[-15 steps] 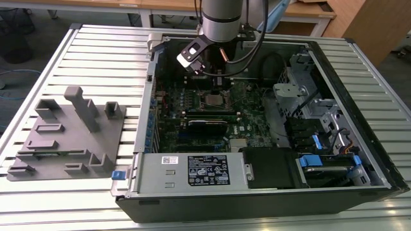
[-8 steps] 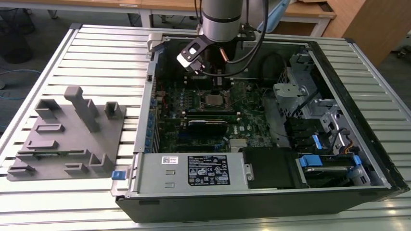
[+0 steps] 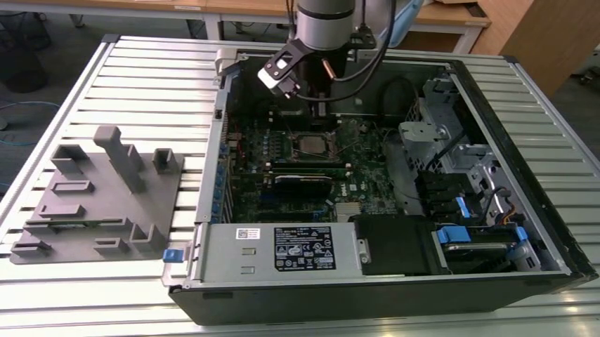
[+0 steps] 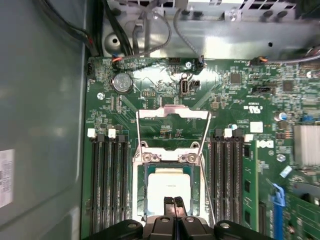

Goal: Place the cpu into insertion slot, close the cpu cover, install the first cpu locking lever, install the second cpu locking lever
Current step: 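Close the cpu cover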

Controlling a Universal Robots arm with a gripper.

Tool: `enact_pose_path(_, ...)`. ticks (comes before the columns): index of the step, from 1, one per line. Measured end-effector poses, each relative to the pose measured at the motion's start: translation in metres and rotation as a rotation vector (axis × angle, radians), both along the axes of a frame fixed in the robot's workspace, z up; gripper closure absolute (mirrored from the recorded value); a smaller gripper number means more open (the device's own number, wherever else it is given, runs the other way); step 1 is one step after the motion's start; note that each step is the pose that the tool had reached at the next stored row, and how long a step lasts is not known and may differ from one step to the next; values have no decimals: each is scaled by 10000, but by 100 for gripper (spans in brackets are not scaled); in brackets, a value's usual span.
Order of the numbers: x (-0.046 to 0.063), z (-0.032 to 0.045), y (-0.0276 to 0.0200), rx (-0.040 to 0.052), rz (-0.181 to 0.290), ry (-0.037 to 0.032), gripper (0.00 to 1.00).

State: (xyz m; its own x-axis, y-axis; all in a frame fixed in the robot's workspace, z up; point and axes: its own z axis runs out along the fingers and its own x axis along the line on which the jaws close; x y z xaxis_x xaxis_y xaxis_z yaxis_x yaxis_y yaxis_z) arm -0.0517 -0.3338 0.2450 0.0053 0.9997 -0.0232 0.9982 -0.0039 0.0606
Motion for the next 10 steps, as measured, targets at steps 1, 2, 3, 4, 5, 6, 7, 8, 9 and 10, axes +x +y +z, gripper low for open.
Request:
enact_pose_path(1, 0, 34, 0, -1, 0, 2, 89)
enact_pose_path(2, 0, 66, 0, -1, 0, 4, 89)
enact_pose_path(3, 0, 96, 0, -1, 0, 6, 89)
enact_pose_path(4, 0, 122, 0, -1, 1, 7, 89)
enact_pose_path(5, 0, 147, 0, 0, 0, 7, 89)
enact_pose_path(6, 0, 169, 0, -1, 0, 9, 89)
enact_pose_path(7, 0, 190, 0, -1, 1, 10, 89)
enact_pose_path(8, 0, 210, 0, -1, 1, 11, 89)
enact_pose_path(9, 0, 229, 0, -1, 0, 11, 89)
enact_pose_path(10, 0, 247, 0, -2, 0, 12, 89)
